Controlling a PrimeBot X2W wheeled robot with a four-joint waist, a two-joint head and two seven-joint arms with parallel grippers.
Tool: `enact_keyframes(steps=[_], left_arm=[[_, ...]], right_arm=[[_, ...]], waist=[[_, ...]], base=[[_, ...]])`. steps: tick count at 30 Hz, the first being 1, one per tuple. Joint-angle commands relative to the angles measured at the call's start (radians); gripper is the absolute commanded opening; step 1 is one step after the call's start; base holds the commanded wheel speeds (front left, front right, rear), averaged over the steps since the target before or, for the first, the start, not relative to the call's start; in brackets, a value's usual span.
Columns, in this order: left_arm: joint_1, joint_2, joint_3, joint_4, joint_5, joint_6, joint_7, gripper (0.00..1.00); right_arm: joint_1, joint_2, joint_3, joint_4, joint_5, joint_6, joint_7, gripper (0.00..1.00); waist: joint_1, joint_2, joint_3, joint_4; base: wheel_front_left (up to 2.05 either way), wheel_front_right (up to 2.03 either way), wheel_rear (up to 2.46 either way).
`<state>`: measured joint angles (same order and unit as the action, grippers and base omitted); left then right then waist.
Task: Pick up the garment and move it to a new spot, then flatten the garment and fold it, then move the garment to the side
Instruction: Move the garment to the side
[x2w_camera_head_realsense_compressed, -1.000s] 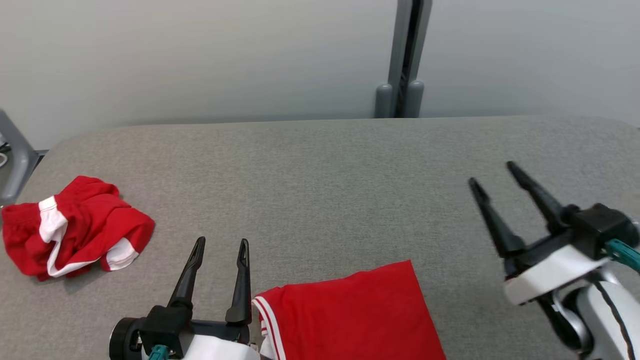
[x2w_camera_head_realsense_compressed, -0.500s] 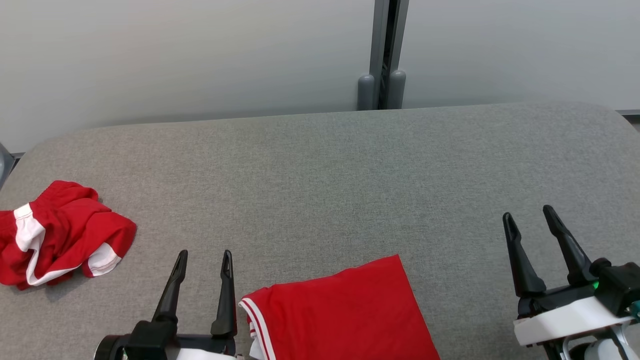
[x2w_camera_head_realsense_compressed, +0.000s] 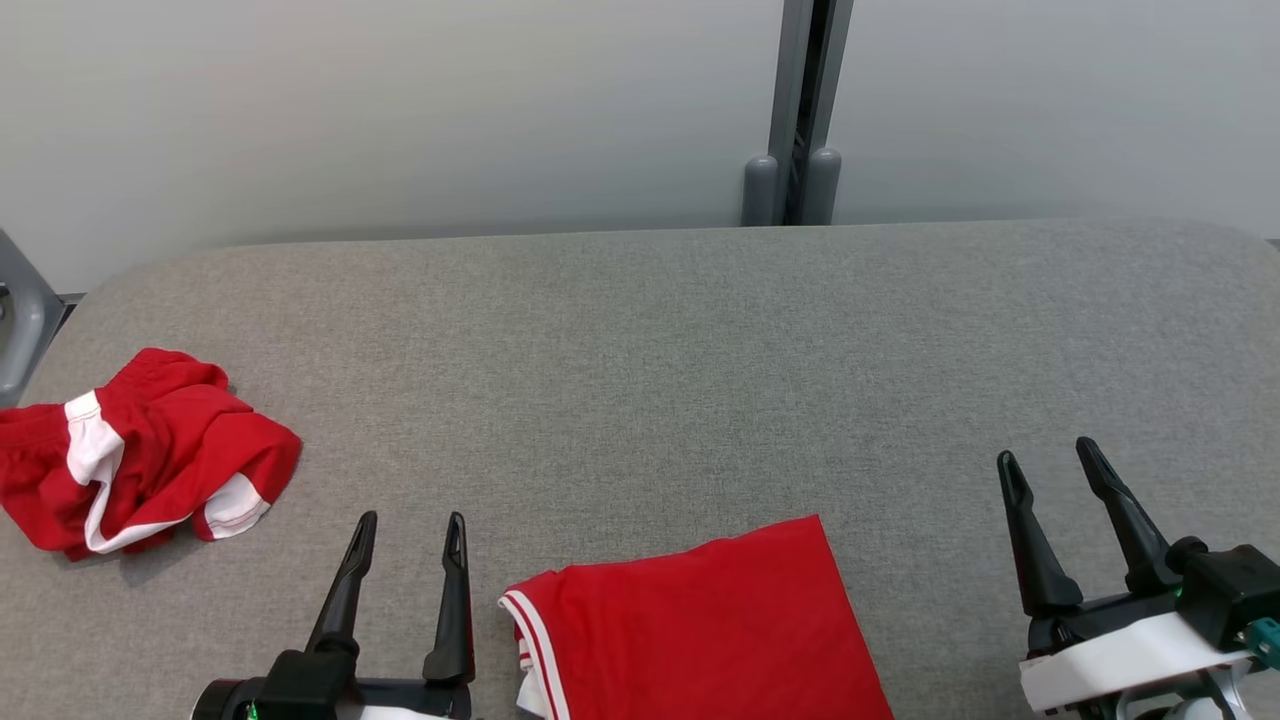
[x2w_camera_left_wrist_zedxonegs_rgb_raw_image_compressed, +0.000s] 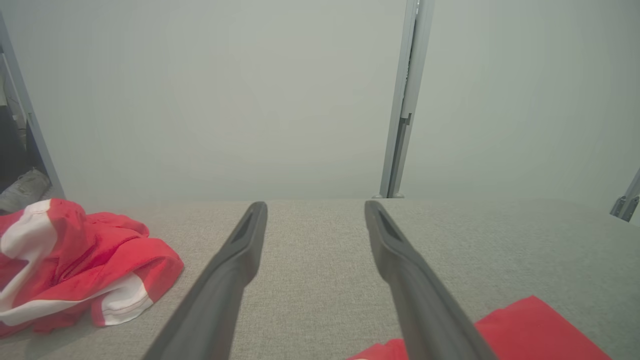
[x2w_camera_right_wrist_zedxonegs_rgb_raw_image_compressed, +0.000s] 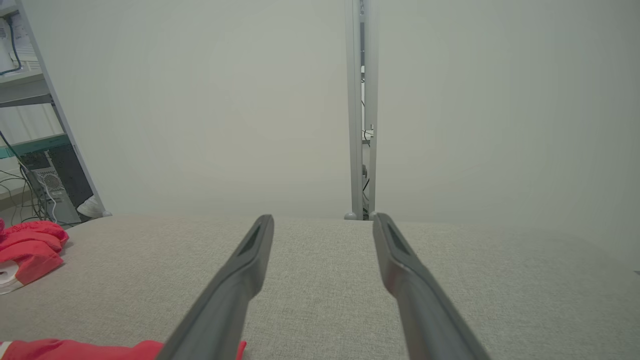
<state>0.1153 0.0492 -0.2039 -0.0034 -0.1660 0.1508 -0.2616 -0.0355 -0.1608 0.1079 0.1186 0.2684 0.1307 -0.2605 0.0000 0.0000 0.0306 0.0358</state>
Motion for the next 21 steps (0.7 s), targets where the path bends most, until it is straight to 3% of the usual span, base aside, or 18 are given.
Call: enact_keyframes(steps=[1, 21], left_arm=[[-0.001, 0.003, 0.001, -0.004, 0.000, -0.001, -0.004, 1.00], [-0.014, 0.003, -0.016, 0.006, 0.006, -0.008, -0.004, 1.00]], right_arm=[[0.005, -0.003, 0.002, 0.007, -0.009, 0.000, -0.007, 1.00], [0.011, -0.029, 0.076, 0.105, 0.045, 0.000, -0.006, 1.00]], waist=[[0.0000, 0.0000, -0.001, 0.003], [0.0000, 0.0000, 0.020, 0.029]], base=[[0.00, 0.00, 0.00], [0.00, 0.00, 0.00]])
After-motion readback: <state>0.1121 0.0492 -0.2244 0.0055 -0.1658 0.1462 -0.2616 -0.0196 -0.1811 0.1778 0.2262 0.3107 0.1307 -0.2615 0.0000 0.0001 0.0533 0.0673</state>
